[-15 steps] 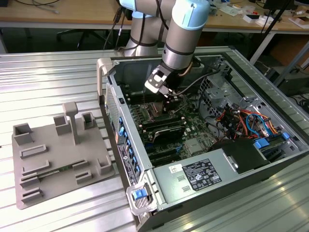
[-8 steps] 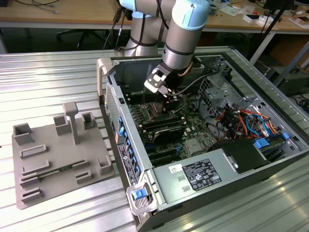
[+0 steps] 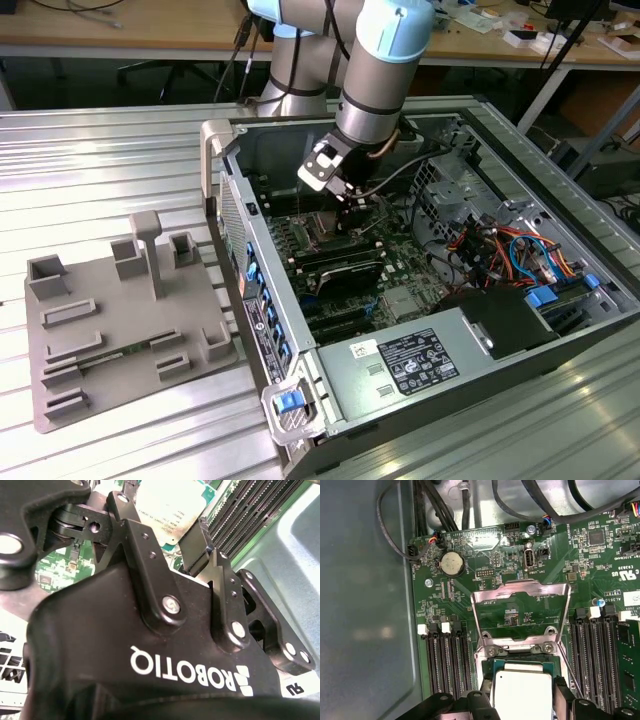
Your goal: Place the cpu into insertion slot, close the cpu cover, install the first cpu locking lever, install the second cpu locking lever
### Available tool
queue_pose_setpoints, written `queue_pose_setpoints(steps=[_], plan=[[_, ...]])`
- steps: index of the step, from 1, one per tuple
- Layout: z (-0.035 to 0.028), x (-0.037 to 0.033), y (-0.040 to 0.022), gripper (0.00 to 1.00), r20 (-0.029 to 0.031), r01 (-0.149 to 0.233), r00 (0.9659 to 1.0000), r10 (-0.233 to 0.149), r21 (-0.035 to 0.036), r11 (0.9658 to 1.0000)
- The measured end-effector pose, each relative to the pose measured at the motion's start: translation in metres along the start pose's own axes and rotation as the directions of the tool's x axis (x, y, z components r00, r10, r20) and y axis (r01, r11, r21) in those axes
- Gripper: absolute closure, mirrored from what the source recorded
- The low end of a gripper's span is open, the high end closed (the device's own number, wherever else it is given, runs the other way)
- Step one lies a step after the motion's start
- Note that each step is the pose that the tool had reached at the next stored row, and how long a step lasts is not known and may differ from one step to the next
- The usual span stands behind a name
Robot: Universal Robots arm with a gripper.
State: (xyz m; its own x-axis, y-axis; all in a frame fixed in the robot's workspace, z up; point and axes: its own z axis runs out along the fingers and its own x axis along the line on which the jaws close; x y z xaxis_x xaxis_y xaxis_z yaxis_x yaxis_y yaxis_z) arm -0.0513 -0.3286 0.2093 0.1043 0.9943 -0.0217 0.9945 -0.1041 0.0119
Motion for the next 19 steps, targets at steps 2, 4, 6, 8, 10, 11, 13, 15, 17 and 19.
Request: queue_pose_setpoints(steps=[2,4,6,8,10,11,13,15,17,19], plan=[[0.0001,0.0000,0.0000,0.45,0.0001,-0.010,0.9999,0.010,0.0002,0.9999],[0.0002,0.0000,0.0000,0.45,0.0003,-0.020,0.9998,0.020,0.0004,0.9998],[0.0003,0.0000,0.0000,0.45,0.0003,-0.026,0.9996,0.026,0.0005,0.9996],[0.0004,0.0000,0.0000,0.45,0.0004,-0.034,0.9994,0.034,0.0007,0.9994],[0.0004,0.0000,0.0000,0.45,0.0004,-0.041,0.9992,0.041,0.0008,0.9992],[0.0004,0.0000,0.0000,0.45,0.0005,-0.044,0.9990,0.044,0.0009,0.9990],[0.0005,0.0000,0.0000,0.45,0.0006,-0.052,0.9987,0.052,0.0011,0.9987],[0.0006,0.0000,0.0000,0.45,0.0008,-0.060,0.9982,0.060,0.0012,0.9982],[0.0007,0.0000,0.0000,0.45,0.0008,-0.066,0.9978,0.066,0.0014,0.9978],[0.0007,0.0000,0.0000,0.45,0.0009,-0.071,0.9974,0.071,0.0015,0.9974]])
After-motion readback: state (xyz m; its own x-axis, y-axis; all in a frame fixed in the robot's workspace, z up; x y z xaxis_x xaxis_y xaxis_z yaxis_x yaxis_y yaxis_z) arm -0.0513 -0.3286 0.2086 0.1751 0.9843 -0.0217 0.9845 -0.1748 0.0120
